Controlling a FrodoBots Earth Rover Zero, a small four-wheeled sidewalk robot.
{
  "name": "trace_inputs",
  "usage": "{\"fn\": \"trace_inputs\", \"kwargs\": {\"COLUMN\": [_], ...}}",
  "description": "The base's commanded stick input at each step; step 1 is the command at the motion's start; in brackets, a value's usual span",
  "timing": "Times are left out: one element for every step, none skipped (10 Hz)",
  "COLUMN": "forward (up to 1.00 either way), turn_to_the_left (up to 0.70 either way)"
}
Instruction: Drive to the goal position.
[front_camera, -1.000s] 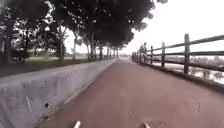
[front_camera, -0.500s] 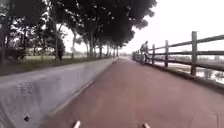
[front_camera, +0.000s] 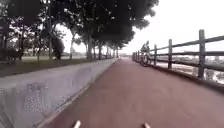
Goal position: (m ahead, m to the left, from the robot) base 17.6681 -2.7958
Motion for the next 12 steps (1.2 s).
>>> {"fn": "trace_inputs", "kwargs": {"forward": [0.70,0.70,0.70,0.70,0.70,0.70,0.70,0.70,0.70,0.70,0.70,0.70], "turn_to_the_left": [-0.20,-0.33,-0.29,0.03,0.03,0.03,0.03,0.03,0.03,0.03,0.03,0.03]}}
